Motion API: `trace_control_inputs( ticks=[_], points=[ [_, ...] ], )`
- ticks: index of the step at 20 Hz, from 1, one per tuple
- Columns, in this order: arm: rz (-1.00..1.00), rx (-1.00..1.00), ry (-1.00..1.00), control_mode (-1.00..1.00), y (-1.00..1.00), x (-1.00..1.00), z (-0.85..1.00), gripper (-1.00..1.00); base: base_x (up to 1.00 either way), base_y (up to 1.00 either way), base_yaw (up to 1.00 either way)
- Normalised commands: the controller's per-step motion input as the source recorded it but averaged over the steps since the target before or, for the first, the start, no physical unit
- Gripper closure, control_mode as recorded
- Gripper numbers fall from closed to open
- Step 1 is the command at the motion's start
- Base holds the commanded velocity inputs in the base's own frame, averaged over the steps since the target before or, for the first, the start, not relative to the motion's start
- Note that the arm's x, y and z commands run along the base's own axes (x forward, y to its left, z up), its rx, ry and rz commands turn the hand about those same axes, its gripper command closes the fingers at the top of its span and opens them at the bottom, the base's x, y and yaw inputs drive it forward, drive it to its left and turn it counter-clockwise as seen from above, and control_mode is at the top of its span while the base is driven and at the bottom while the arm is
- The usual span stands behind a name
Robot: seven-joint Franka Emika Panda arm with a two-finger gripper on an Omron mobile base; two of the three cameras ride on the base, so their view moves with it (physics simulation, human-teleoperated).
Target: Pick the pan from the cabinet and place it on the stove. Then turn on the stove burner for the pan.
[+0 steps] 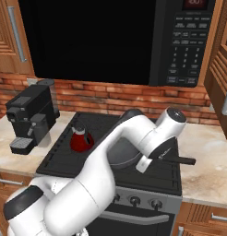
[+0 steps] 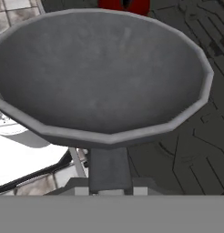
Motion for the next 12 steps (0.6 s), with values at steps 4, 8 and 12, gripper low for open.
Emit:
trace_control_inputs(
  ticks=[4, 8, 12],
  points=[
    [0.0, 0.02, 0.05, -1.0, -0.16, 0.22, -0.27, 1.0, 0.0, 0.0, 0.0],
    [0.0, 0.02, 0.05, -1.0, -0.18, 0.22, -0.27, 1.0, 0.0, 0.0, 0.0],
    [0.0, 0.02, 0.05, -1.0, -0.19, 0.24, -0.26, 1.0, 0.0, 0.0, 0.0]
  ],
)
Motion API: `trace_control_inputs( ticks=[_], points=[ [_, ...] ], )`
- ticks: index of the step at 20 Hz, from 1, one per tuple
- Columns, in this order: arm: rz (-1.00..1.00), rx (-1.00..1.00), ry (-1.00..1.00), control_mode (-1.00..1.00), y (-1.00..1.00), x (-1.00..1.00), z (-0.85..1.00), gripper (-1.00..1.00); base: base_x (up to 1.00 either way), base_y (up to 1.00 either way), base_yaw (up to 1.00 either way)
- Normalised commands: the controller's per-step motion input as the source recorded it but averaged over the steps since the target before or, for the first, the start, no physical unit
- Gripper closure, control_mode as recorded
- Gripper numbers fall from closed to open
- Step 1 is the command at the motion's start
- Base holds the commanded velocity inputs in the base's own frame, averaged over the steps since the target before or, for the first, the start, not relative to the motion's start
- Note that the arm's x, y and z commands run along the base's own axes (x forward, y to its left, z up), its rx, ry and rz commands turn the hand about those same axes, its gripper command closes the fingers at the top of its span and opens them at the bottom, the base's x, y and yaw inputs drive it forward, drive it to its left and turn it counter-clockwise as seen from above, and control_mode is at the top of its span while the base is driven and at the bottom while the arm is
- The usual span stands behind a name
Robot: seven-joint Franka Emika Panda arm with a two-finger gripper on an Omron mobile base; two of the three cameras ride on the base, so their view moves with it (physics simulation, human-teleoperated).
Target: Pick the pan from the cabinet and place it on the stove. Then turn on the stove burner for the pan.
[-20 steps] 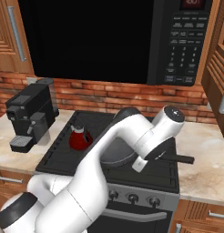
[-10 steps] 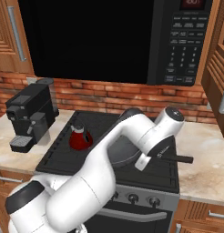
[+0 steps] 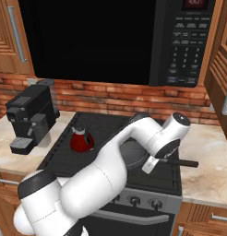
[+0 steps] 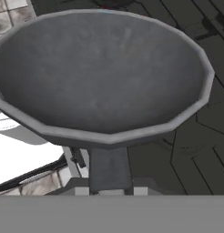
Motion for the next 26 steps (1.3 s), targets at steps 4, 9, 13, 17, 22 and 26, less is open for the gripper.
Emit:
trace_control_inputs(
  ticks=[4, 9, 13, 17, 22, 26],
  points=[
    [0.0, 0.03, 0.05, -1.0, -0.2, 0.27, -0.23, 1.0, 0.0, 0.0, 0.0],
    [0.0, 0.03, 0.04, -1.0, -0.23, 0.29, -0.23, 1.0, 0.0, 0.0, 0.0],
    [0.0, 0.03, 0.04, -1.0, -0.26, 0.27, -0.22, 1.0, 0.0, 0.0, 0.0],
    [0.0, 0.03, 0.04, -1.0, -0.24, 0.26, -0.23, 1.0, 0.0, 0.0, 0.0],
    [0.0, 0.03, 0.04, -1.0, -0.21, 0.23, -0.24, 1.0, 0.0, 0.0, 0.0],
    [0.0, 0.02, 0.04, -1.0, -0.18, 0.19, -0.27, 1.0, 0.0, 0.0, 0.0]
  ],
)
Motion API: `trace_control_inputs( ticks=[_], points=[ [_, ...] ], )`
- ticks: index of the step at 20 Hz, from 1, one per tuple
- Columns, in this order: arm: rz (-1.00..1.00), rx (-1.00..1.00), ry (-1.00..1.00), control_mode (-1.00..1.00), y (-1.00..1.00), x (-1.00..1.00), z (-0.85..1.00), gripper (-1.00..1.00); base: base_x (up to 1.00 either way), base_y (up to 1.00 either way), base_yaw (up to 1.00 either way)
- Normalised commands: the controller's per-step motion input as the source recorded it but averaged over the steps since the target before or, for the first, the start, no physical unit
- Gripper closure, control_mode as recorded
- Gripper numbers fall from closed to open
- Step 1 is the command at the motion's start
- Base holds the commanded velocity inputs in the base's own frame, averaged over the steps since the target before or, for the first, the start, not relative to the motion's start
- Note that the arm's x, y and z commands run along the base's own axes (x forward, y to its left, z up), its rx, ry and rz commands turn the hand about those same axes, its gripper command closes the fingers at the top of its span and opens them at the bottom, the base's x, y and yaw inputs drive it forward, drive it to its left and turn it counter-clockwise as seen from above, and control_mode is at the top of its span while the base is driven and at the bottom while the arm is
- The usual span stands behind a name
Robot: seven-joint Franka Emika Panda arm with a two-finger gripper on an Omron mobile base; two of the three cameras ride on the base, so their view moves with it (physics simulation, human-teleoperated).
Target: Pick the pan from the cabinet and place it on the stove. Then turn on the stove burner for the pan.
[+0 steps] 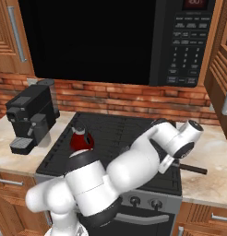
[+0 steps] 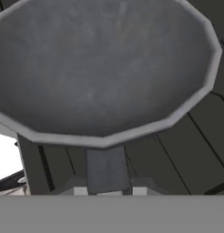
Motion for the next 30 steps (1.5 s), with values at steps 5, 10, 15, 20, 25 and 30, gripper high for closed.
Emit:
trace_control_inputs(
  ticks=[5, 10, 15, 20, 25, 30],
  points=[
    [0.0, 0.02, 0.05, -1.0, -0.14, 0.2, -0.29, 1.0, 0.0, 0.0, 0.0],
    [0.0, 0.02, 0.03, -1.0, -0.04, 0.03, -0.17, 1.0, 0.0, 0.0, 0.0],
    [0.0, 0.0, 0.03, -1.0, 0.0, 0.0, -0.08, 1.0, 0.0, 0.0, 0.0],
    [0.0, 0.0, 0.0, -1.0, 0.0, -0.02, 0.0, -1.0, 0.0, 0.0, 0.0],
    [0.0, 0.0, 0.0, -1.0, 0.02, 0.0, 0.0, -1.0, 0.0, 0.0, 0.0],
    [0.0, 0.0, 0.0, -1.0, 0.0, 0.0, 0.04, -1.0, 0.0, 0.0, 0.0]
  ],
)
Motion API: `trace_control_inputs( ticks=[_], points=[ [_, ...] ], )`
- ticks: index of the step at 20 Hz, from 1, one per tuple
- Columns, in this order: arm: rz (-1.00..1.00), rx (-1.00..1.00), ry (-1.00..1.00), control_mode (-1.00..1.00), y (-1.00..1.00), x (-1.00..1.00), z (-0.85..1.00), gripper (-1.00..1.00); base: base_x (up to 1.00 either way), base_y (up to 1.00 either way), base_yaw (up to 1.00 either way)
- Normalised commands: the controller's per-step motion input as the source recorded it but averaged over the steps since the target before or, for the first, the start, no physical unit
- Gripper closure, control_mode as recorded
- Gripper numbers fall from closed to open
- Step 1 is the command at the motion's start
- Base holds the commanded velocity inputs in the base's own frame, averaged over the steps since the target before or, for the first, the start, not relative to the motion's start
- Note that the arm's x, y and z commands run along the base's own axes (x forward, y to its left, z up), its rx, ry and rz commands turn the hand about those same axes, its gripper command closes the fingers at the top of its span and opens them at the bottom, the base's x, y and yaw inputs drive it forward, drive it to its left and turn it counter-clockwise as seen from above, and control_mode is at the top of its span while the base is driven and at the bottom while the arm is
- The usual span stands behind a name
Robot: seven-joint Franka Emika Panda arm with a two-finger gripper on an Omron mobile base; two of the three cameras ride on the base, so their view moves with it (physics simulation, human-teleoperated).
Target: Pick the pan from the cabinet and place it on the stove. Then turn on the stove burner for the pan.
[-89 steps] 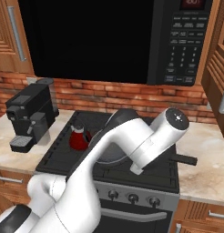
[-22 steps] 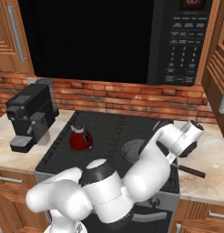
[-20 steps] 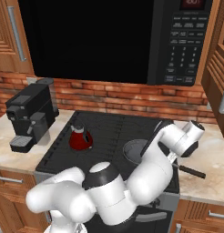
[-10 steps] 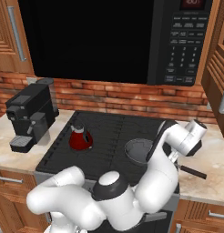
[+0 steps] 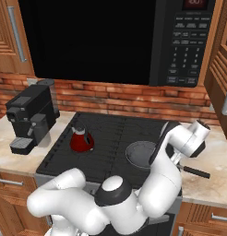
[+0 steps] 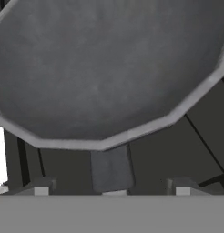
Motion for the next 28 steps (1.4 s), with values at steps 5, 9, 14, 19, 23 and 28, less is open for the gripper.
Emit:
trace_control_inputs(
  ticks=[5, 9, 14, 19, 23, 28],
  points=[
    [0.0, 0.0, 0.0, -1.0, 0.06, -0.05, 0.13, -1.0, 0.0, 0.0, 0.0],
    [0.0, 0.0, 0.0, -1.0, 0.03, -0.1, 0.2, -1.0, 0.0, 0.0, 0.0],
    [0.0, 0.0, 0.0, -1.0, 0.03, -0.21, 0.25, -1.0, 0.0, 0.0, 0.0],
    [0.0, 0.0, 0.0, -1.0, 0.11, -0.32, 0.26, -1.0, 0.0, 0.0, 0.0],
    [0.0, 0.0, 0.0, -1.0, 0.27, -0.32, 0.18, -1.0, 0.0, 0.0, 0.0],
    [0.0, 0.0, 0.0, -1.0, 0.36, -0.32, 0.13, -1.0, 0.0, 0.0, 0.0]
  ],
)
